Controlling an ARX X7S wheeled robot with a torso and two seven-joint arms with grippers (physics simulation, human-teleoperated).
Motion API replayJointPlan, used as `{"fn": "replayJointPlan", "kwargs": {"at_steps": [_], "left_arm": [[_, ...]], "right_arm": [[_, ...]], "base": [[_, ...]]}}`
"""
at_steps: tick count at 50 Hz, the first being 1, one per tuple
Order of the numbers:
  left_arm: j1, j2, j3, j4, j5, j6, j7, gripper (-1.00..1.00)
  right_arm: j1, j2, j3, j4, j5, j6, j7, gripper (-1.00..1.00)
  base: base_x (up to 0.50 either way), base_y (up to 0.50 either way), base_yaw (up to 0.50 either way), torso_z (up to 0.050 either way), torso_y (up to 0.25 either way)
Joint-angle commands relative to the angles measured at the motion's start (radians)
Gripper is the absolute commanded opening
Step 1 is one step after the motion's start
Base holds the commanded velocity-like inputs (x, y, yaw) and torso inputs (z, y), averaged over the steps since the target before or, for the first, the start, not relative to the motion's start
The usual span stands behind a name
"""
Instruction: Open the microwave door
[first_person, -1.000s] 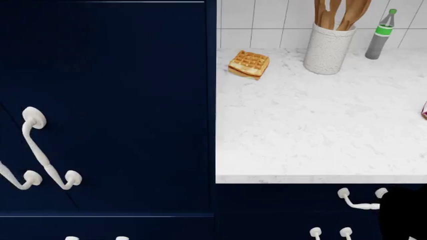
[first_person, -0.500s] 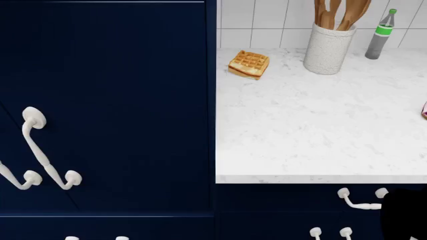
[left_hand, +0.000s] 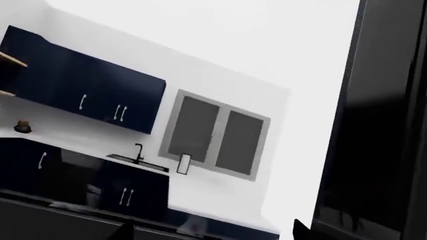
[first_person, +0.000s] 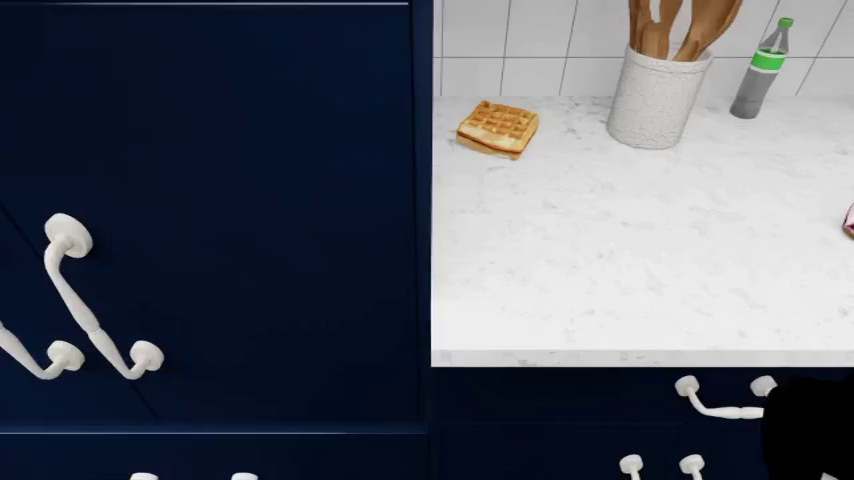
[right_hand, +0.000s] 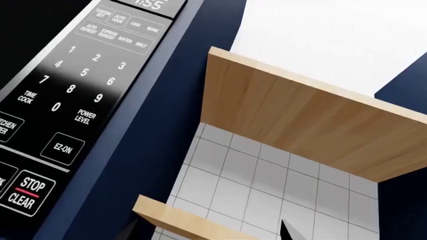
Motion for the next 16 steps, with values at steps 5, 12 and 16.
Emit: {"fn": "replayJointPlan", "kwargs": {"at_steps": [5,12,16], "left_arm": [[0.004,-0.095,-0.012,0.066,0.009,-0.048,0.0,1.0],[0.026,-0.154,-0.032,0.116,-0.002,-0.077,-0.01,1.0],[0.027,-0.174,-0.035,0.135,0.001,-0.089,-0.011,1.0]], "right_arm": [[0.0,0.003,0.001,0.001,0.009,-0.004,0.005,1.0],[0.0,0.004,0.001,0.002,0.012,-0.005,0.009,1.0],[-0.001,0.004,0.003,0.002,0.015,-0.007,0.009,1.0]], "base": [[0.0,0.0,0.0,0.0,0.0],[0.0,0.0,0.0,0.0,0.0],[0.0,0.0,0.0,0.0,0.0]]}}
